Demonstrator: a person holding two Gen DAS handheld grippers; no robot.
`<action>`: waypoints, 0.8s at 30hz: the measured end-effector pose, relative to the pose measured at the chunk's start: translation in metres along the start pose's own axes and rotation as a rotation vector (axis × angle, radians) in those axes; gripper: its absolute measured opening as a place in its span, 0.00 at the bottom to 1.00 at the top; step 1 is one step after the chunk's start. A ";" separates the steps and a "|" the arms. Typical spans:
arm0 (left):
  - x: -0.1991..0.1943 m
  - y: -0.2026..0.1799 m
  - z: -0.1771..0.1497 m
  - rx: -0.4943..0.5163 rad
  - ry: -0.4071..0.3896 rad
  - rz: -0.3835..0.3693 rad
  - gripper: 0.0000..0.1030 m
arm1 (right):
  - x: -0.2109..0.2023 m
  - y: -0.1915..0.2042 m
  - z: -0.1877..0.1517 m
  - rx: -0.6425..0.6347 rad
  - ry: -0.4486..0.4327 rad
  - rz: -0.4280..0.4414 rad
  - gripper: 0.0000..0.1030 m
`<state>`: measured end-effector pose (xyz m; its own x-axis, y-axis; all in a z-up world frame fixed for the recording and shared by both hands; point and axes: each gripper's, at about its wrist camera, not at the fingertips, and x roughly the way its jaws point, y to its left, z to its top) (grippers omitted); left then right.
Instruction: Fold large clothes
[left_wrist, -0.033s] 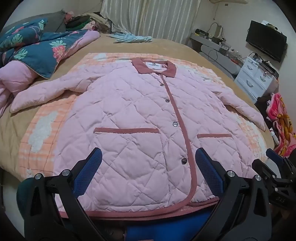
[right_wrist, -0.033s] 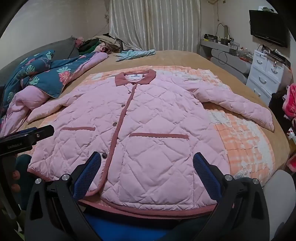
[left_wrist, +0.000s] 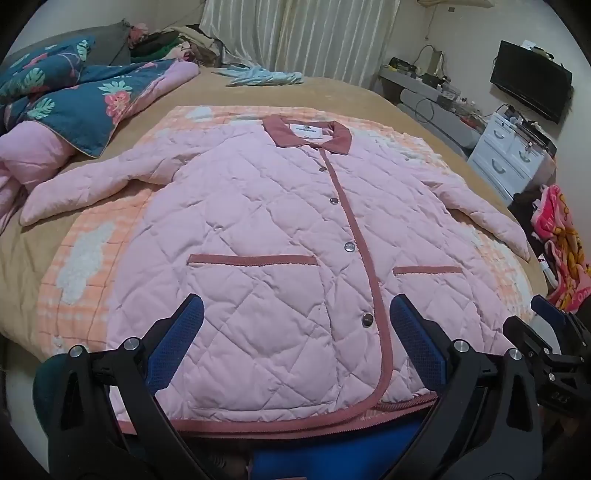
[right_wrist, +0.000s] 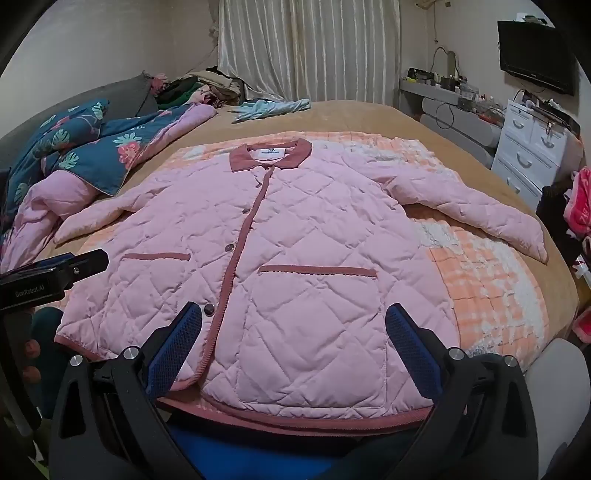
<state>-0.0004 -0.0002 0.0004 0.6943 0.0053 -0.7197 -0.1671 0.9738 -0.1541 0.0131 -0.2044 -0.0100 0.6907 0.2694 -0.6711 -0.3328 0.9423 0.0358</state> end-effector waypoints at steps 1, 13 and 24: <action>0.000 0.000 0.000 0.000 0.003 0.000 0.92 | -0.001 0.000 0.000 -0.001 -0.005 -0.001 0.96; 0.000 0.000 0.000 -0.005 0.004 -0.003 0.92 | -0.001 -0.002 0.002 -0.001 0.005 0.004 0.96; 0.000 -0.001 0.000 -0.003 0.002 -0.003 0.92 | -0.001 0.004 0.000 -0.004 0.003 0.005 0.96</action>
<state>-0.0002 -0.0009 0.0008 0.6931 0.0015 -0.7208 -0.1670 0.9731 -0.1585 0.0112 -0.2013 -0.0097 0.6871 0.2734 -0.6731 -0.3385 0.9403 0.0364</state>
